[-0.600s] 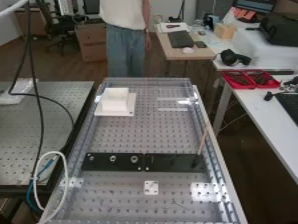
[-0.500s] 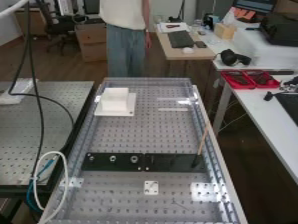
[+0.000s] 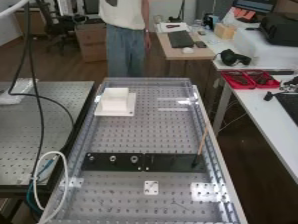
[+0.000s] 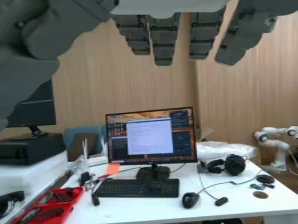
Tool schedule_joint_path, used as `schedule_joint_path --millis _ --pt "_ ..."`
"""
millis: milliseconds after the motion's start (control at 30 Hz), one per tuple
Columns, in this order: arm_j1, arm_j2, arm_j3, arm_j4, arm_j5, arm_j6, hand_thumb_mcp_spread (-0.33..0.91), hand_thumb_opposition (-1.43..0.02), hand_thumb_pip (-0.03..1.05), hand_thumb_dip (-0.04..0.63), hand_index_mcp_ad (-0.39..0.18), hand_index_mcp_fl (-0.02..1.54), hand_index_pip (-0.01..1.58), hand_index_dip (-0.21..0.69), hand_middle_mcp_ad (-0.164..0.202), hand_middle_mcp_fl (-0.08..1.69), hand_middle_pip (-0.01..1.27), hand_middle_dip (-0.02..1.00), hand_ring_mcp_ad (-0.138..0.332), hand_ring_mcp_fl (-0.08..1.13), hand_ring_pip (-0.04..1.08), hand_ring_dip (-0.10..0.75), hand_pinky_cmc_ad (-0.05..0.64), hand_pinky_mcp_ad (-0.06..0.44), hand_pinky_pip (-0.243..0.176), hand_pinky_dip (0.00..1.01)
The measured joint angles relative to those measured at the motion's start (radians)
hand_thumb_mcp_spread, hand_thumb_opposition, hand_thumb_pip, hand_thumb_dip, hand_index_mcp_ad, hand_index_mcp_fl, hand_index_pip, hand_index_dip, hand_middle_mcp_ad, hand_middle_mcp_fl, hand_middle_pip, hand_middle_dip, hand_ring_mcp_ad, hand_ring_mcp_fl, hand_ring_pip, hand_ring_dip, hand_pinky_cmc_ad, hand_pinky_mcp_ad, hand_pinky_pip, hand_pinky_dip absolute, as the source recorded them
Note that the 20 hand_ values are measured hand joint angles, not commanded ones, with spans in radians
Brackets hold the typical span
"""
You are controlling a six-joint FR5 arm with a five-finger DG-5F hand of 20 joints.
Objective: Grab the bearing and place it in the white container
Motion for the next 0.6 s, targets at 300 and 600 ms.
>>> schedule_joint_path --millis 300,600 --pt "0.001 0.002 -0.001 0.001 0.002 -0.001 0.25 -0.63 0.13 0.016 0.065 0.02 0.06 0.063 0.091 0.02 0.14 0.05 0.204 0.00 0.09 0.002 0.298 0.213 -0.073 0.14" --pt "0.001 0.006 -0.010 0.007 0.004 0.007 0.25 -0.63 0.13 0.016 0.072 0.02 0.06 0.063 0.101 0.02 0.15 0.05 0.201 0.00 0.09 0.002 0.312 0.232 -0.079 0.14"
